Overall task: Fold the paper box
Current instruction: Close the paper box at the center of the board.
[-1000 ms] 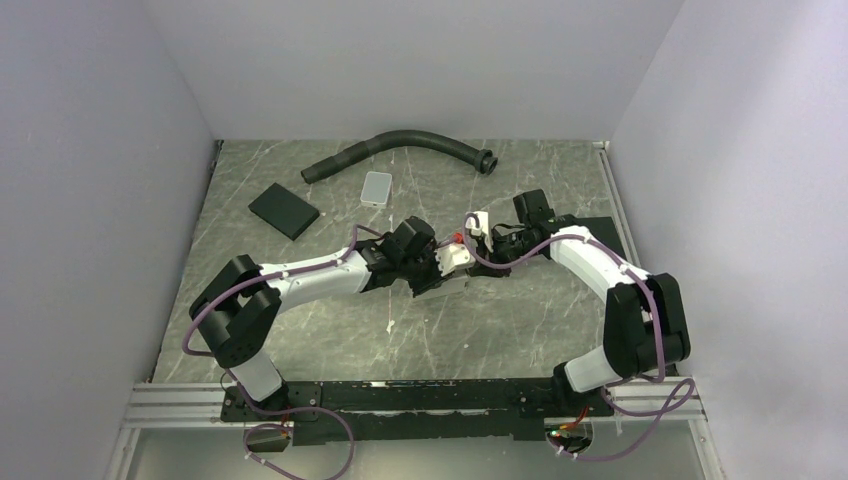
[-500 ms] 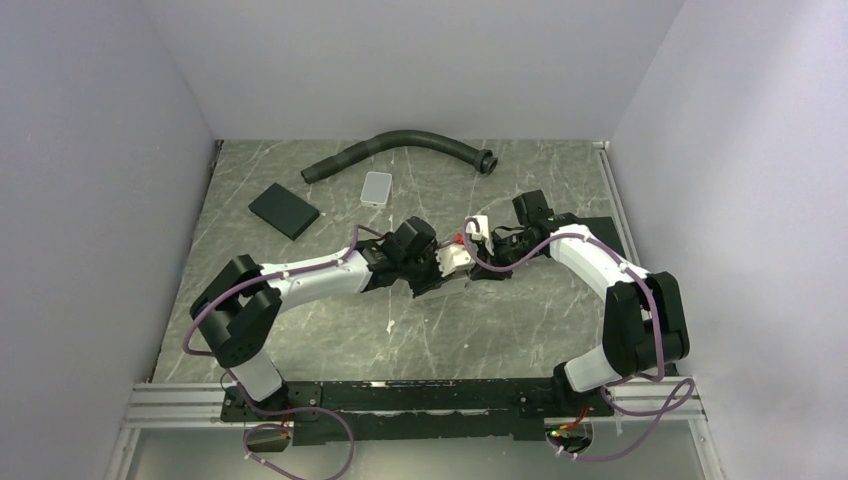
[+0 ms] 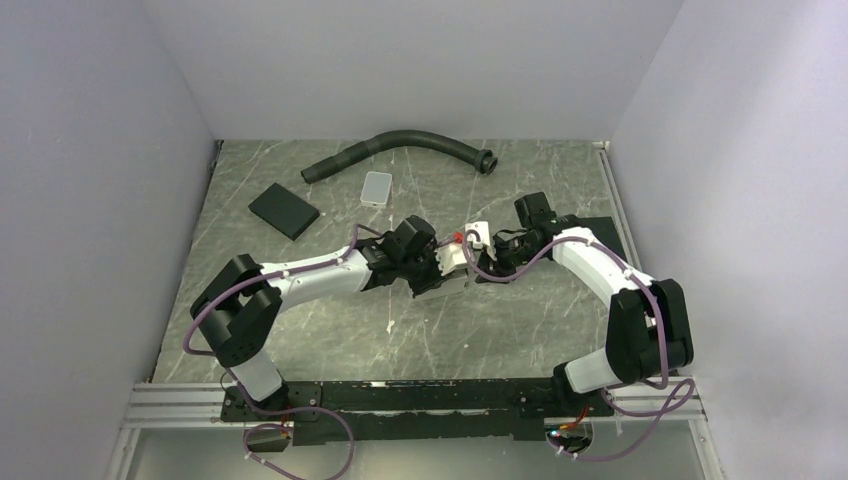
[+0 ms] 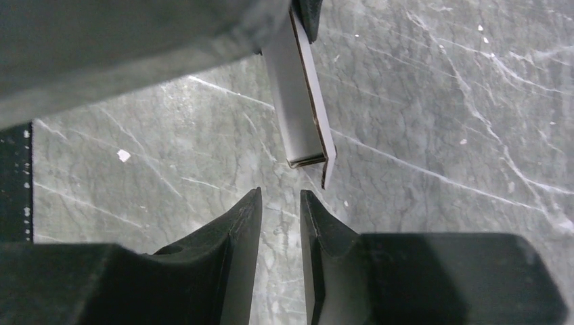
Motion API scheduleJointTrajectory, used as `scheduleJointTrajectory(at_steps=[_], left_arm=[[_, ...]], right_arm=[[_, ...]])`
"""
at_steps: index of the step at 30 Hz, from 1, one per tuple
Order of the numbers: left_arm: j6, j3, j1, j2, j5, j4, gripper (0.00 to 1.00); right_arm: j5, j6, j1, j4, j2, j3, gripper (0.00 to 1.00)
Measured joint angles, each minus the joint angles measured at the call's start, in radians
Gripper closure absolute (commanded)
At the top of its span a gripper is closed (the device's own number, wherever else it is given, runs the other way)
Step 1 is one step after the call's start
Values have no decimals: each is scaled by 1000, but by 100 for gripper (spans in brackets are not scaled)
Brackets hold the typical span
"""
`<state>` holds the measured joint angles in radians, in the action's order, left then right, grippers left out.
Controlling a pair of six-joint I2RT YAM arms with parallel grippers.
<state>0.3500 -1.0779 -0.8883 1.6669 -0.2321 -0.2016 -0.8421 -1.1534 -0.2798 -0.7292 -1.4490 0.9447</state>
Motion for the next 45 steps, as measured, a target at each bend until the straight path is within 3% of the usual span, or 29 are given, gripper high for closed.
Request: scheduleJointTrajectory(at_steps=[5,8,24,37,45], left_arm=[[3,0,-1,0,-1,0,69],[1,0,0,0,-2,0,69],[-1,-21,0,16,-5,-10,68],[3,-22,-3,19,-6,-15,69],[3,-22,-3,19,-11,-19,69]], right_arm=[[34,-18,7,29,35,-18,47],[32,-27,10,84,88,-71,42],[-14,-52,7,165,89,-112,43],[-31,-103,10,134,80,-109,61],[-48,-138,12,93,61,-92,62]])
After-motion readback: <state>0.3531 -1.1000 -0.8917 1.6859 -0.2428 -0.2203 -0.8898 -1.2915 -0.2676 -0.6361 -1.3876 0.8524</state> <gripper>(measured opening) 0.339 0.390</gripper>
